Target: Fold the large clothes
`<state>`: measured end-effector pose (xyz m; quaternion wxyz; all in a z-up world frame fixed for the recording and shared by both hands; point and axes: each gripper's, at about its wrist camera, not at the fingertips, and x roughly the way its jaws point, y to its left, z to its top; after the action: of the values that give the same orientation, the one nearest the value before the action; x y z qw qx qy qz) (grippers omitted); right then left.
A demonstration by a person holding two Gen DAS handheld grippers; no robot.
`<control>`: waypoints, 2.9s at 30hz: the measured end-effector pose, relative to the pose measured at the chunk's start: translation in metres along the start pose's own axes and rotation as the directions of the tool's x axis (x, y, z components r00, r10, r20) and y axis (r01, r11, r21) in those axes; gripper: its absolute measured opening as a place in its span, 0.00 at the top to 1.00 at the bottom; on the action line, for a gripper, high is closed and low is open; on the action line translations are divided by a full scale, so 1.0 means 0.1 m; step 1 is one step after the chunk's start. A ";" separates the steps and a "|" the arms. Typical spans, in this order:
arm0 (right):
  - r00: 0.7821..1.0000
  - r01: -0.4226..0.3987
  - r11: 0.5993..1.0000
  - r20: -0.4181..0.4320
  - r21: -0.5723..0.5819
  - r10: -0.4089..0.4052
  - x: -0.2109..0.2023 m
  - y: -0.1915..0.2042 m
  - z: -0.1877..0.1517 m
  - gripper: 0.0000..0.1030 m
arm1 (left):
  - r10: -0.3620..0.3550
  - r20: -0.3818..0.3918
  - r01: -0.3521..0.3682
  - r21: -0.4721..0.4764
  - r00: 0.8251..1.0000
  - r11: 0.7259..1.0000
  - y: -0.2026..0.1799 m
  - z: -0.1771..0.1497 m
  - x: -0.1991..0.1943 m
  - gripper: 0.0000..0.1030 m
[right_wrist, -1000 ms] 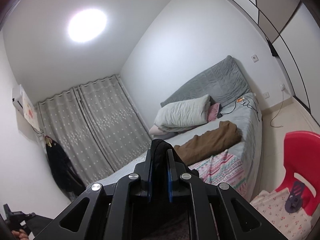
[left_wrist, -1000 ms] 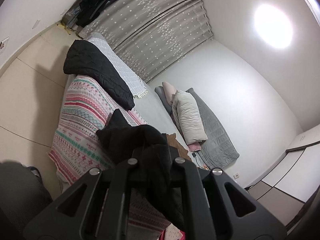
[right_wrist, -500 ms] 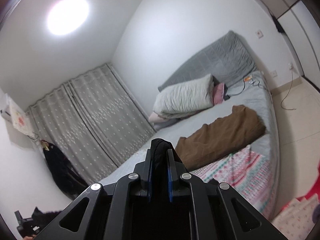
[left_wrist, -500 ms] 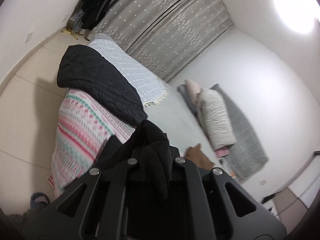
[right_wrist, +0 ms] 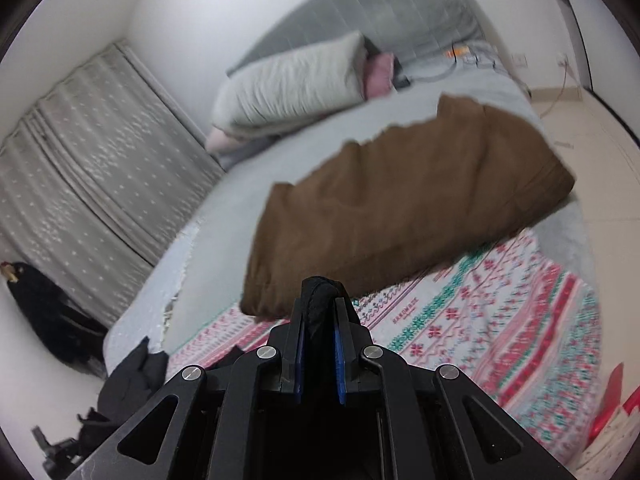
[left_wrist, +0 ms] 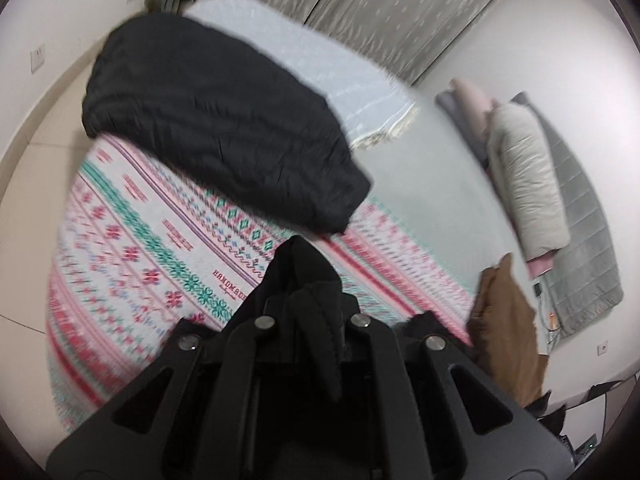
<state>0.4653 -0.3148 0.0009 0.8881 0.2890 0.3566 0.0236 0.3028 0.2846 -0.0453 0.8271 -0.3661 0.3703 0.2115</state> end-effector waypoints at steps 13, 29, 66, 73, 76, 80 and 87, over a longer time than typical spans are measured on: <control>0.982 0.137 0.990 -0.127 -0.033 -0.140 1.10 -0.18 0.02 0.54 | -0.163 -0.329 0.134 -0.110 0.930 0.985 0.10 0.35 0.63 0.72; 0.942 0.125 0.878 -0.222 -0.463 -0.251 1.33 -0.03 -0.16 0.39 | -0.107 -0.285 0.152 0.139 0.953 0.978 0.17 0.38 0.48 0.26; 0.965 0.150 0.933 -0.156 -0.326 -0.210 1.76 -0.09 -0.27 0.93 | 0.172 -0.015 -0.149 0.429 0.985 0.891 -0.06 0.05 0.78 0.88; 0.962 0.175 0.936 -0.151 -0.304 -0.229 1.39 -0.16 -0.16 0.47 | -0.053 -0.017 0.056 0.234 0.998 0.971 0.21 0.44 0.21 0.53; 0.978 0.138 0.945 -0.109 -0.297 -0.177 0.92 -0.01 -0.03 0.39 | -0.124 0.030 0.117 0.167 0.992 0.979 0.31 0.59 -0.23 0.47; 0.986 0.083 0.913 -0.102 -0.400 -0.134 0.30 0.44 -0.12 0.39 | -0.157 0.082 0.146 0.127 0.984 0.981 0.26 0.50 -0.88 0.45; 0.934 -0.162 0.809 -0.352 -0.565 -0.059 -0.11 1.10 -1.32 0.39 | -0.100 -0.069 0.120 0.409 0.993 0.904 -0.44 -1.07 -1.19 0.25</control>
<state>0.3900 -0.1601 -0.0103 0.8538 0.0020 0.4771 0.2085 0.2055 0.1659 0.0167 0.8874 -0.2084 0.4047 0.0730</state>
